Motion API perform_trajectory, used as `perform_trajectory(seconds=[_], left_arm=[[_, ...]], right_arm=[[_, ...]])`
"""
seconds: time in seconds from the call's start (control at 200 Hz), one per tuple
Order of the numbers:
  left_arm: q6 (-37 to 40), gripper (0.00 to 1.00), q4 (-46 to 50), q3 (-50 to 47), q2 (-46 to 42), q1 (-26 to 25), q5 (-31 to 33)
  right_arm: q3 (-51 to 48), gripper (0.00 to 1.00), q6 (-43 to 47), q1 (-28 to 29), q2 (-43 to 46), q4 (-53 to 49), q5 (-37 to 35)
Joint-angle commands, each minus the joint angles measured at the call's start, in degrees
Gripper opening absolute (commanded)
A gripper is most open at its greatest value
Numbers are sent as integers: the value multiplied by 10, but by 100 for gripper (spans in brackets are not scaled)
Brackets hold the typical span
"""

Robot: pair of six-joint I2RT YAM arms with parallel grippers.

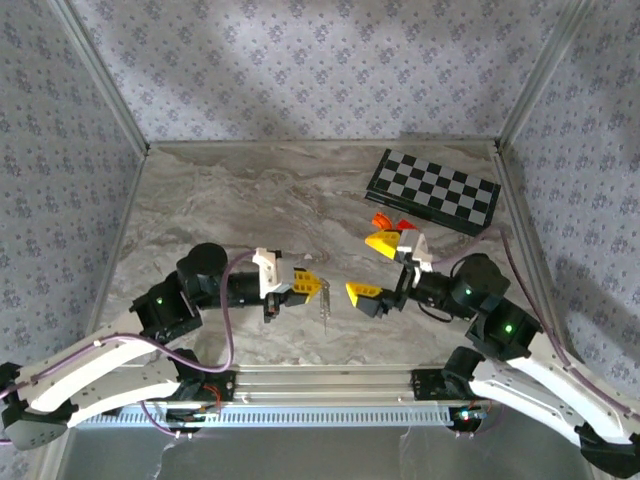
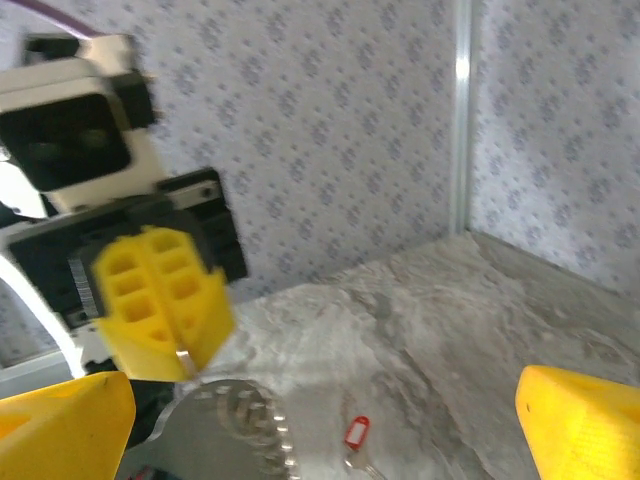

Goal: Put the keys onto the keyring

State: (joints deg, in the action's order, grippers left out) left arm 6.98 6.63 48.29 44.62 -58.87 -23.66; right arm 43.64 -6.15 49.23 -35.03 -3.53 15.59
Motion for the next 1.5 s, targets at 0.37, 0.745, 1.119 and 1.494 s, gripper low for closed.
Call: perform_trajectory(seconds=[0.37,0.745,1.119,1.494], left_arm=[[-29,0,15,-63,-63,1,56],[-58,0,45,-81,-106,1,56],[-94,0,60,-117,-177,1,67],[-128,0,84,-132,-249,1,93]], right_arm=[[136,98,-50,-93,-290,-64,-5],[231,98,-72,-56,-531,-79,19],[336,85,-58,14,-717,-107,57],[453,75,26,83,-821,-224,-7]])
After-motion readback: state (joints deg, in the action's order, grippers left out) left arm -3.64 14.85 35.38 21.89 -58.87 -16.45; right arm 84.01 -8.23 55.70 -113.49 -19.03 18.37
